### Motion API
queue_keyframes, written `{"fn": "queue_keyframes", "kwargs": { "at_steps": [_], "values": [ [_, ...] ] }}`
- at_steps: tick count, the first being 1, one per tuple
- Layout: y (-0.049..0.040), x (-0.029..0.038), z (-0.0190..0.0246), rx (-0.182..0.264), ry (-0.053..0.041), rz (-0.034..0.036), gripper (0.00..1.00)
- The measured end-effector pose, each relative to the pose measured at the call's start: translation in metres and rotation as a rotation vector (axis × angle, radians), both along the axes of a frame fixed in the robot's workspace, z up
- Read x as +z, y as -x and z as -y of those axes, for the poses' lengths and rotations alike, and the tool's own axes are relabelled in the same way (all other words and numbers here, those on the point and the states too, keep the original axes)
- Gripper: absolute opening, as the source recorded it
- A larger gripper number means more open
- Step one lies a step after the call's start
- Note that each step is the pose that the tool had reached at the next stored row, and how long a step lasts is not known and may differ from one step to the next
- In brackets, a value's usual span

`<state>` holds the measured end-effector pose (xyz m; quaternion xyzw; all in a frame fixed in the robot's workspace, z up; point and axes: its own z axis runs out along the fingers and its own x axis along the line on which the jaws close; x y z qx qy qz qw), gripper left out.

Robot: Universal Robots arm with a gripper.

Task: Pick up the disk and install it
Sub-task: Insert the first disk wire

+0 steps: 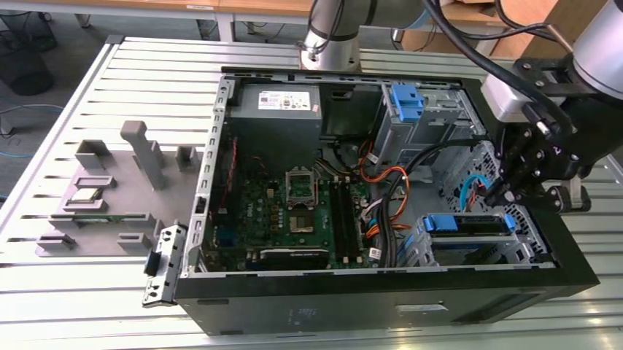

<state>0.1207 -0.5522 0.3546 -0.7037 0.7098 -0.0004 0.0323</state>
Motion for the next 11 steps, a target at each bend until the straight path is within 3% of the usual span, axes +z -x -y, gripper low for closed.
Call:
{"fn": "queue_keyframes", "kwargs": {
  "at_steps": [5, 11],
  "values": [
    [0.0094, -0.0015, 0.0006, 0.0, 0.0001, 0.0297, 0.16],
    [0.0199, -0.0063, 0.001, 0.0, -0.0001, 0.0527, 0.16]
  ]
}}
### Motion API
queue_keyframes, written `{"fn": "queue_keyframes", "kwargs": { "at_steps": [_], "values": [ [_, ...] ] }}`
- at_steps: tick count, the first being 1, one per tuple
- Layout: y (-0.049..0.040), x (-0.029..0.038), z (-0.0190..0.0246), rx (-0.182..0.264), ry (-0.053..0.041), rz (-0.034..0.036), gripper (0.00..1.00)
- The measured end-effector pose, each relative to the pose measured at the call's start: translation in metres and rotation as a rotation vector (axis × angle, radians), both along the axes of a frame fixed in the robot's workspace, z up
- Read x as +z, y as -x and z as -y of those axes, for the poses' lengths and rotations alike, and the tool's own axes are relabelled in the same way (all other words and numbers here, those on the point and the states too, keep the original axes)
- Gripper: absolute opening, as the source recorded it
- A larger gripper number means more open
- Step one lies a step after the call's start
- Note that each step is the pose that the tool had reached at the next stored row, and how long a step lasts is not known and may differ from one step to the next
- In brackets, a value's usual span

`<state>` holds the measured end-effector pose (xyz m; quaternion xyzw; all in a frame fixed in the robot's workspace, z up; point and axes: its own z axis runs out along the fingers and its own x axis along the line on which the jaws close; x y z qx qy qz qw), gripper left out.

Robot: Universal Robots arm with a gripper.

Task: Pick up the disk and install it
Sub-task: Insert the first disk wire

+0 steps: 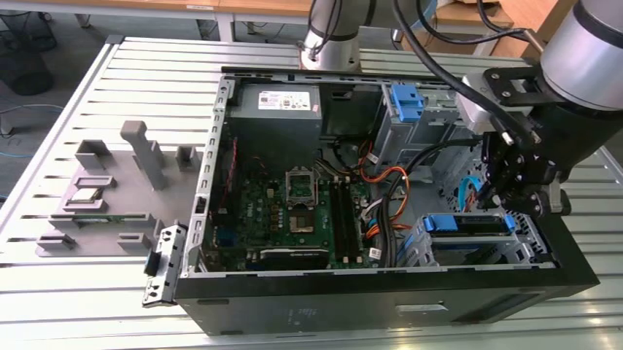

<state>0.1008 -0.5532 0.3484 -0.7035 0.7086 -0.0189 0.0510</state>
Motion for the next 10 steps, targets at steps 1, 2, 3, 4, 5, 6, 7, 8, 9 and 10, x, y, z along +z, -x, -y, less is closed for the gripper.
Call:
{"fn": "queue_keyframes", "kwargs": {
  "at_steps": [1, 2, 3, 4, 5, 6, 7, 8, 9, 10],
  "values": [
    [0.0004, -0.0005, 0.0005, 0.0, 0.0002, 0.0024, 0.16],
    [0.0008, -0.001, 0.0014, 0.0, 0.0004, 0.0048, 0.16],
    [0.0012, -0.0017, 0.0024, 0.0, 0.0002, 0.0078, 0.16],
    [0.0016, -0.0024, 0.0033, 0.0, 0.0, 0.0105, 0.16],
    [0.0021, -0.003, 0.004, 0.001, 0.0, 0.0131, 0.16],
    [0.0026, -0.0038, 0.0046, 0.001, 0.0, 0.0158, 0.16],
    [0.0033, -0.0048, 0.005, 0.001, -0.0002, 0.0187, 0.16],
    [0.004, -0.0057, 0.0052, 0.001, 0.0, 0.0215, 0.16],
    [0.0047, -0.0066, 0.0052, 0.001, 0.0002, 0.0247, 0.16],
    [0.0056, -0.0074, 0.0052, 0.001, 0.0002, 0.0291, 0.16]
  ]
}}
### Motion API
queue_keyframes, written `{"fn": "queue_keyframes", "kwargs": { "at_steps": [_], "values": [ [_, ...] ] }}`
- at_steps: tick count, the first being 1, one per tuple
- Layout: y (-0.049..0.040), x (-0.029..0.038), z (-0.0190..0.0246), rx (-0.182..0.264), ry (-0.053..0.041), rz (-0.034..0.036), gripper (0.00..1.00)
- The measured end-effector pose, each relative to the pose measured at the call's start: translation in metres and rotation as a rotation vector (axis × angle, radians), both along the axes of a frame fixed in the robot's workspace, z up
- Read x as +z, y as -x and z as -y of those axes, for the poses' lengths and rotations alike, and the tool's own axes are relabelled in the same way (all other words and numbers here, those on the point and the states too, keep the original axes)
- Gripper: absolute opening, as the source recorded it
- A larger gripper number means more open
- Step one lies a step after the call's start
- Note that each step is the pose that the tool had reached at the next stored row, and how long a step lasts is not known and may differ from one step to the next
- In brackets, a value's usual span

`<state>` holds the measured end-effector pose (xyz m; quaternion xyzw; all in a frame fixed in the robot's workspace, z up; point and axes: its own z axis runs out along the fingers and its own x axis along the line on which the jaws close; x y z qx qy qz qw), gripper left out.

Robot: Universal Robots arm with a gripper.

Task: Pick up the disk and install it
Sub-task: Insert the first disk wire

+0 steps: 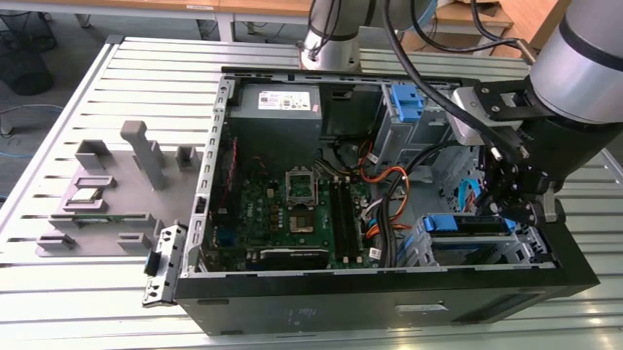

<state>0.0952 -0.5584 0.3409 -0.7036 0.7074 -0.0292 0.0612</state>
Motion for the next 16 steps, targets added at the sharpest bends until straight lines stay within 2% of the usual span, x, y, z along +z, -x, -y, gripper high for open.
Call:
{"fn": "queue_keyframes", "kwargs": {
  "at_steps": [3, 10, 16],
  "values": [
    [0.0018, -0.0007, 0.0001, 0.0, -0.0001, 0.0056, 0.16],
    [0.0103, -0.0027, 0.0002, 0.001, -0.0014, 0.0465, 0.16],
    [0.0124, -0.0034, 0.0002, 0.002, 0.0002, 0.0487, 0.16]
  ]
}}
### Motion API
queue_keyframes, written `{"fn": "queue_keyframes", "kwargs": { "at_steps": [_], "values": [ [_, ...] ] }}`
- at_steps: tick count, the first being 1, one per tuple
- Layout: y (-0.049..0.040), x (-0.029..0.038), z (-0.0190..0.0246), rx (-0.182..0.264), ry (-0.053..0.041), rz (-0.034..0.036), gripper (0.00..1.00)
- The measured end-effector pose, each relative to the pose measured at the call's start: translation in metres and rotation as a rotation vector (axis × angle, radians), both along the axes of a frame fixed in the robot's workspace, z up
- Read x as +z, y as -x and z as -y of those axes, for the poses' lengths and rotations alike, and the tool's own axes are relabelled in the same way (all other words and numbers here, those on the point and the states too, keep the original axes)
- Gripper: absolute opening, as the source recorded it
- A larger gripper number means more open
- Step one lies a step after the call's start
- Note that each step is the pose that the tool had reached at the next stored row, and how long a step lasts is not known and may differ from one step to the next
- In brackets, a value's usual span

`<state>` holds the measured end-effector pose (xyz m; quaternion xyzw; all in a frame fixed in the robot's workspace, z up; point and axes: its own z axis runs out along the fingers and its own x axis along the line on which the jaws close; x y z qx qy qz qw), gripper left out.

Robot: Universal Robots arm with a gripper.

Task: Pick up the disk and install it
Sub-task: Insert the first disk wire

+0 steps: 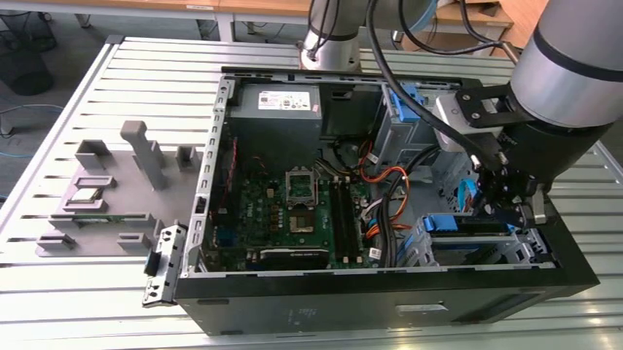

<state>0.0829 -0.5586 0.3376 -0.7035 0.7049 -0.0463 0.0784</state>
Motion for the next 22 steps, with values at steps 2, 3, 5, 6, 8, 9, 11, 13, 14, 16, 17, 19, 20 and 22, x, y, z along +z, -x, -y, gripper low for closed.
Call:
{"fn": "queue_keyframes", "kwargs": {
  "at_steps": [2, 3, 5, 6, 8, 9, 11, 13, 14, 16, 17, 19, 20, 22],
  "values": [
    [0.0016, -0.0008, 0.0, 0.001, 0.0004, 0.0019, 0.16],
    [0.0024, -0.0013, 0.0, 0.002, 0.0005, 0.0032, 0.16],
    [0.0041, -0.0021, 0.0, 0.003, 0.0005, 0.0058, 0.16],
    [0.0046, -0.0025, 0.0001, 0.003, 0.0005, 0.0071, 0.16],
    [0.0047, -0.0032, 0.0001, 0.005, 0.0004, 0.0111, 0.16],
    [0.0047, -0.0033, 0.0003, 0.005, 0.0007, 0.0126, 0.16],
    [0.0047, -0.0034, 0.001, 0.005, 0.0005, 0.0138, 0.16],
    [0.0049, -0.0036, 0.0015, 0.006, 0.0004, 0.0151, 0.16],
    [0.005, -0.0037, 0.0016, 0.006, 0.0002, 0.0159, 0.16],
    [0.0052, -0.004, 0.002, 0.006, 0.0004, 0.0179, 0.16],
    [0.0053, -0.0042, 0.0022, 0.006, 0.0004, 0.0191, 0.16],
    [0.0058, -0.0046, 0.0024, 0.007, 0.0007, 0.0214, 0.16],
    [0.0061, -0.0049, 0.0024, 0.007, 0.0006, 0.0228, 0.16],
    [0.0067, -0.0052, 0.0024, 0.007, 0.0008, 0.0249, 0.16]
  ]
}}
